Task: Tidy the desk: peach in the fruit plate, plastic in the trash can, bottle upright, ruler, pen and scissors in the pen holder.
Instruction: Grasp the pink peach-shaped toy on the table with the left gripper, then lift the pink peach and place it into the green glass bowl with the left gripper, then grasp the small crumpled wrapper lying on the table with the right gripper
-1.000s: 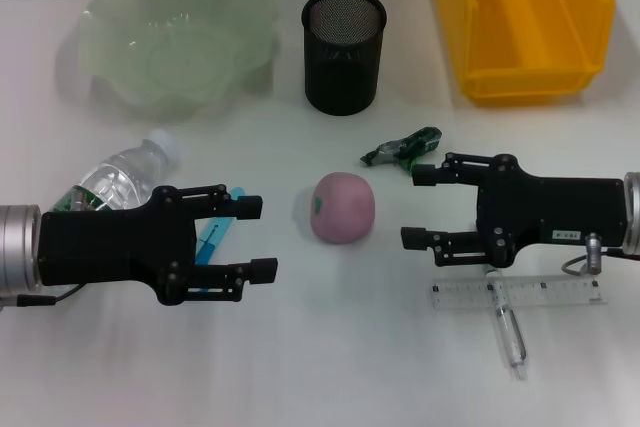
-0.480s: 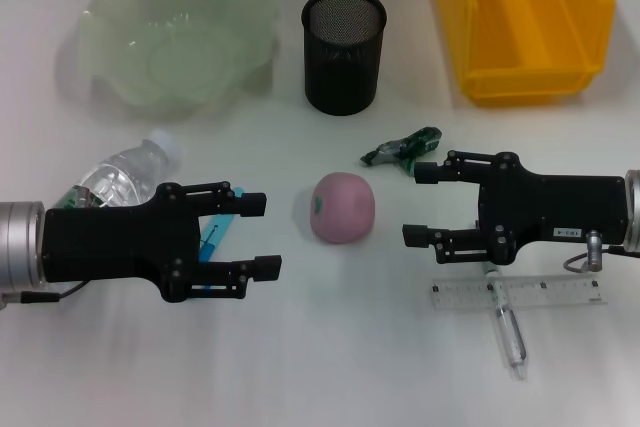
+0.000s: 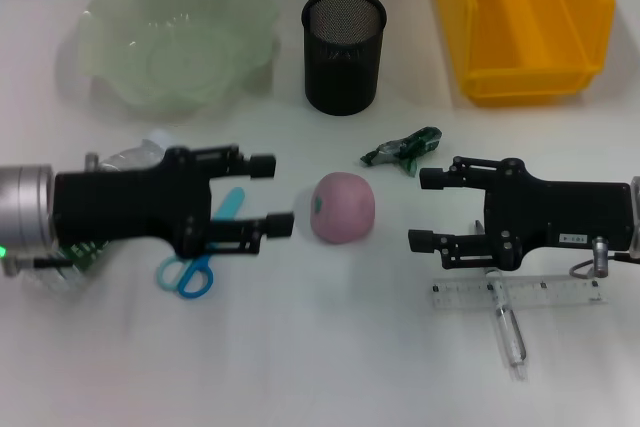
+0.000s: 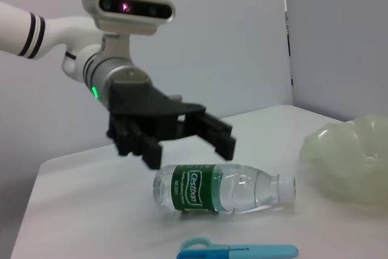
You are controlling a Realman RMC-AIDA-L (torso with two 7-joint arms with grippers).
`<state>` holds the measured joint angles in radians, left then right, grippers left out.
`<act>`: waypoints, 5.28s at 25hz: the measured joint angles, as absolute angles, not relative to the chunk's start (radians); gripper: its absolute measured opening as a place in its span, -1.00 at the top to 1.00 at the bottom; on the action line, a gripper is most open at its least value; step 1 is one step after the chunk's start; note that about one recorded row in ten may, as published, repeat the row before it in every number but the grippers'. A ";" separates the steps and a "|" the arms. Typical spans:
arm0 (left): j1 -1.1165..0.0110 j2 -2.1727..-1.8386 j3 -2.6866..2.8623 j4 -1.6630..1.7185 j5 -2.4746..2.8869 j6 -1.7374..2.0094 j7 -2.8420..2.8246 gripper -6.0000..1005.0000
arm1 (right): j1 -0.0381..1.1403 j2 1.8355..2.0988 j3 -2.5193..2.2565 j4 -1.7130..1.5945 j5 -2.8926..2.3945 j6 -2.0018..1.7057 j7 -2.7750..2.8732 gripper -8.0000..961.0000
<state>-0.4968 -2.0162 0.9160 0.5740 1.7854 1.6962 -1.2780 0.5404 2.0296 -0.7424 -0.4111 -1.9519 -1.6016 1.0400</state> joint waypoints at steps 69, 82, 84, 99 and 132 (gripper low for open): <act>-0.573 -2.076 1.034 0.379 1.060 1.169 -1.095 0.74 | 0.498 2.018 -0.712 -0.409 -1.957 -1.581 1.039 -0.48; -0.640 -2.080 1.030 0.254 0.896 0.860 -0.813 0.66 | 0.488 2.023 -0.712 -0.411 -1.957 -1.606 1.039 -0.47; -0.645 -2.080 1.029 0.247 0.881 0.835 -0.804 0.58 | 0.486 2.023 -0.712 -0.411 -1.957 -1.607 1.039 -0.46; -0.569 -2.049 1.140 0.312 0.966 1.123 -1.068 -0.44 | 0.484 2.024 -0.677 -0.411 -1.950 -1.616 1.044 -0.45; -0.359 -2.001 1.198 0.456 1.387 1.654 -1.076 -0.67 | 0.865 2.009 -0.851 -0.900 -2.443 -1.643 1.958 -0.41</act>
<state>-0.3587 -2.0013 1.1980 0.4557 1.3873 1.6544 -1.0758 0.8654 2.0092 -0.8513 -0.8995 -2.4429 -1.6425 1.9578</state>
